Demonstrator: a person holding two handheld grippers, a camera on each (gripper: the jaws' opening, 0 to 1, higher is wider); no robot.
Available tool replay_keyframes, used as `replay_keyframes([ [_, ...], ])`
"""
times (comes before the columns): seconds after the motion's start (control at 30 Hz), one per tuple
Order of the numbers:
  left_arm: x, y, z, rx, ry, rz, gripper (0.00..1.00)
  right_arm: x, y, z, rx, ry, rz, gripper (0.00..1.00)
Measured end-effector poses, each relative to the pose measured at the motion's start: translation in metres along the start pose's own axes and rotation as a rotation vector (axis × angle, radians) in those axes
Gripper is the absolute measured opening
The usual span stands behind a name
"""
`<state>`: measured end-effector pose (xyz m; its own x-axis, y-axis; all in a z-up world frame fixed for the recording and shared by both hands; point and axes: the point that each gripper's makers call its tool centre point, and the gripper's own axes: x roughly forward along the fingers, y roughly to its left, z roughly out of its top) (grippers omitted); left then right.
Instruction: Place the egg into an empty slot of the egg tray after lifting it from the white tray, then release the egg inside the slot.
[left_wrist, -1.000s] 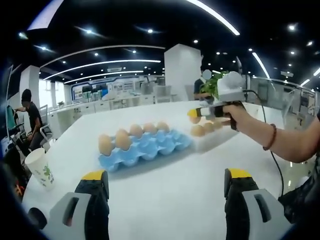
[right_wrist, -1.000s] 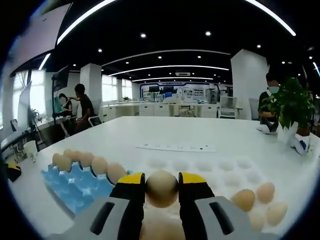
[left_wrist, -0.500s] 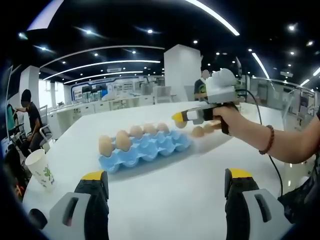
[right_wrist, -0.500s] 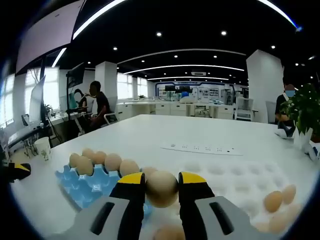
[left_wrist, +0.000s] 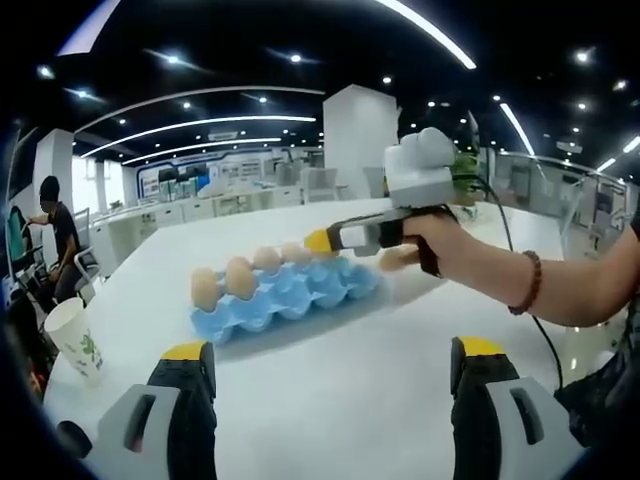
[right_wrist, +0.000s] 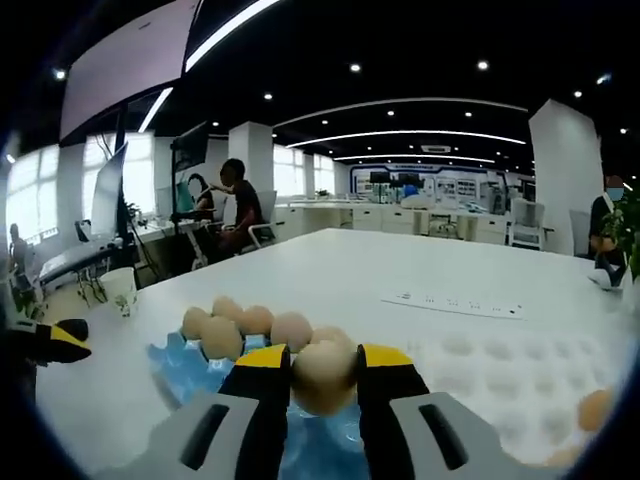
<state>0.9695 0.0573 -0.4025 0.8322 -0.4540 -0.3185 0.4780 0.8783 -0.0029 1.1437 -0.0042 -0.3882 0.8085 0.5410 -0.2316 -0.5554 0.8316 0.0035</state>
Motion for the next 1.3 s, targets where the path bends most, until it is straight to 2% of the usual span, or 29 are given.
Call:
replay_keyframes([
  [0.3, 0.002, -0.005, -0.003, 0.005, 0.015, -0.018, 1.00, 0.014, 0.025, 0.002, -0.028, 0.000, 0.079, 0.27],
  [0.67, 0.002, -0.002, -0.002, 0.001, 0.012, -0.011, 1.00, 0.027, 0.034, 0.005, -0.046, 0.000, 0.107, 0.27],
  [0.97, 0.002, 0.002, -0.003, -0.002, 0.017, -0.004, 1.00, 0.035, 0.040, -0.002, -0.050, 0.012, 0.123, 0.27],
  [1.1, 0.003, -0.003, -0.001, -0.002, 0.016, -0.002, 1.00, 0.040, 0.040, -0.008, -0.041, 0.026, 0.125, 0.27],
  [1.3, 0.005, 0.003, -0.001, -0.007, 0.014, 0.002, 1.00, 0.043, 0.041, -0.013, -0.034, 0.035, 0.132, 0.27],
])
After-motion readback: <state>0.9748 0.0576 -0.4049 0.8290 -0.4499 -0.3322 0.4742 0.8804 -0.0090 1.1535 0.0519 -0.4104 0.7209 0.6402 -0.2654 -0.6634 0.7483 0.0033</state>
